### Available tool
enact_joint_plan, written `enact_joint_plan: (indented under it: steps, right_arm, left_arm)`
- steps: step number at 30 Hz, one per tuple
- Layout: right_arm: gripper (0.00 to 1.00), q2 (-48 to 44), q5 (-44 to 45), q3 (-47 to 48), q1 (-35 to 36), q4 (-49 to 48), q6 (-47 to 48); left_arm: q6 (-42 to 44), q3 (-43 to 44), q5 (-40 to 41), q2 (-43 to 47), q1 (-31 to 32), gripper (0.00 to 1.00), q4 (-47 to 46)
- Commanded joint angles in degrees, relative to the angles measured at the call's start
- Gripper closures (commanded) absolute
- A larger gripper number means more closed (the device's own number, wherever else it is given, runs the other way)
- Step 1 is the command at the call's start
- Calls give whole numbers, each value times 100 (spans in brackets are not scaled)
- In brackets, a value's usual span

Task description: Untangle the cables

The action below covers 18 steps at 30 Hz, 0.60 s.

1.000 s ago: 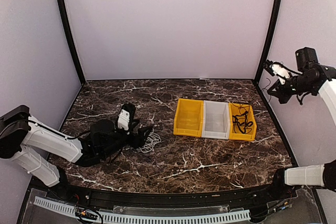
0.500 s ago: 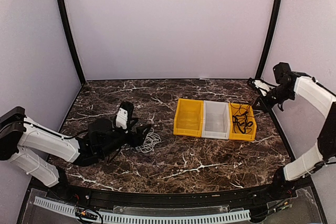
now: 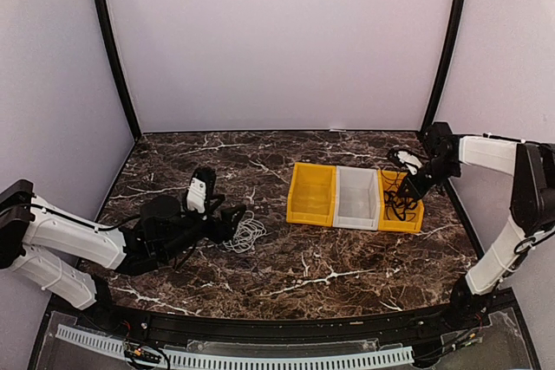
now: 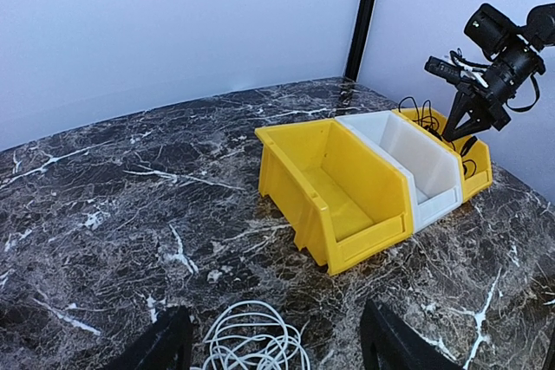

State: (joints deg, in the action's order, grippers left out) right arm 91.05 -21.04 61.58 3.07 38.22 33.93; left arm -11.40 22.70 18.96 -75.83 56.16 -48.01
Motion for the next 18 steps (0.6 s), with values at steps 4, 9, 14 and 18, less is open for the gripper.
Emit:
enact_joint_plan:
  steps: [4,9,14,18]
  right_arm:
    - [100,364,-85,-251,187,-477,-253]
    - [100,301,-18,-298,220,-434,-297]
    - [87,-133,160,-254,220,-105,-329]
    - [66,-795,432,-281,216,163,-349]
  left_arm:
    - [-78,-67,14,60,33,31,29]
    - [-78,-80,39,47,38,31,35]
    - [-342,160,483,40,28,28,544]
    - [-664,541,779,67,26,25,1560]
